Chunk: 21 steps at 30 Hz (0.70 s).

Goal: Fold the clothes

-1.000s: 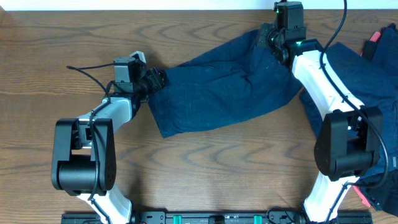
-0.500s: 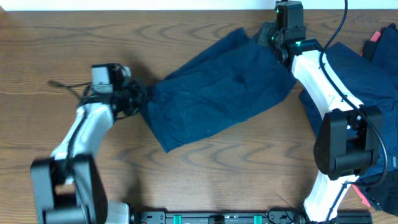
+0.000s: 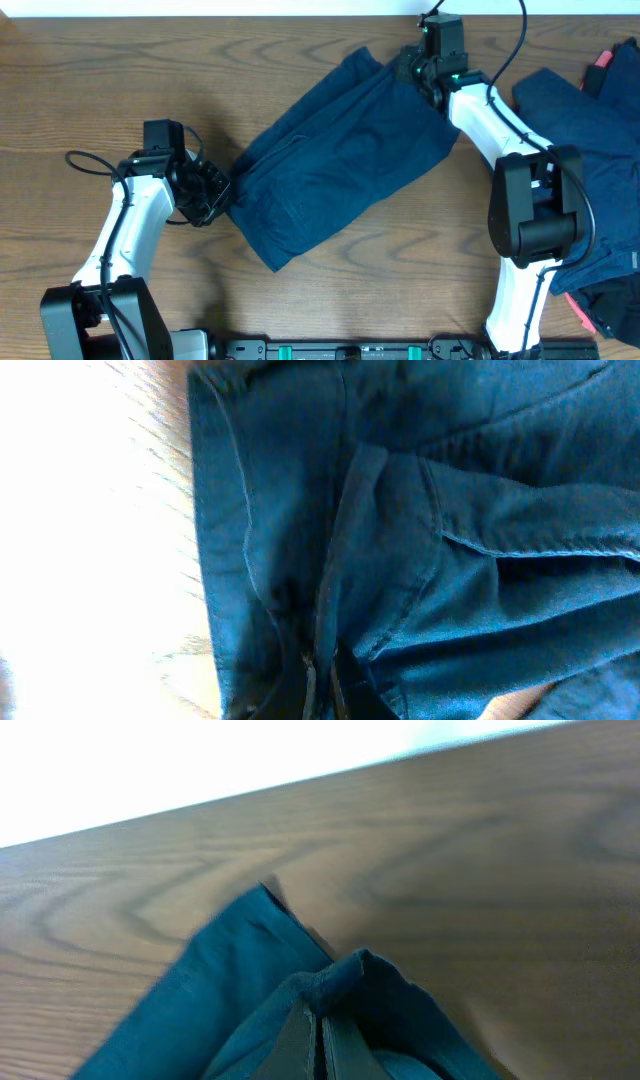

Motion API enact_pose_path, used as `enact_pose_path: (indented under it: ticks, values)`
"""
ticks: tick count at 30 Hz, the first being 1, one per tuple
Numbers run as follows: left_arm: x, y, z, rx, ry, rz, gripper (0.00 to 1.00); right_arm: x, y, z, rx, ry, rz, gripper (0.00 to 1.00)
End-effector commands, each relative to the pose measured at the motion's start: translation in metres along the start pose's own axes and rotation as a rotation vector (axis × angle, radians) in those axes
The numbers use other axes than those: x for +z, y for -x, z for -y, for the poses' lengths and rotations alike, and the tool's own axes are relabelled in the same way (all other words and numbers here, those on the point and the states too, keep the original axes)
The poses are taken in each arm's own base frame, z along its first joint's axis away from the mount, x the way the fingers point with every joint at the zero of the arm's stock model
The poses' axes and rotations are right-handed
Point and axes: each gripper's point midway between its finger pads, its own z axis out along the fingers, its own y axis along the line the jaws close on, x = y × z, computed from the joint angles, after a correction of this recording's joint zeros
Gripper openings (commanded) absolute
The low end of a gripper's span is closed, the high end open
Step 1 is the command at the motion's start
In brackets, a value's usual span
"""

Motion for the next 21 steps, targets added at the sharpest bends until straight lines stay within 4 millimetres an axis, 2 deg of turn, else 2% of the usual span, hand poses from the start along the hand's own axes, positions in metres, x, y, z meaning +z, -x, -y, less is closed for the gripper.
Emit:
enact_pose_path:
  ticks: [1,5,9,15,20,21]
  values:
    - [-0.002,0.019,-0.031,-0.035,0.156,0.113,0.06,-0.001,0.020,0.005,0.002,-0.036,0.084,0.01]
    - [-0.009,0.037,-0.048,-0.109,0.256,0.230,0.06,-0.001,0.028,-0.010,-0.019,-0.003,0.127,0.01]
    - [-0.008,0.039,-0.050,-0.150,0.260,0.245,0.06,0.005,0.025,-0.017,-0.048,0.012,0.140,0.01]
    - [-0.001,0.031,-0.061,-0.180,0.286,0.222,0.06,0.031,0.001,-0.023,-0.061,0.030,0.121,0.01]
    - [0.003,0.026,-0.068,-0.185,0.302,0.207,0.06,0.053,-0.020,-0.047,-0.083,0.132,0.128,0.01]
    - [0.003,0.026,-0.068,-0.184,0.302,0.207,0.06,0.056,-0.024,-0.049,-0.085,0.143,0.125,0.04]
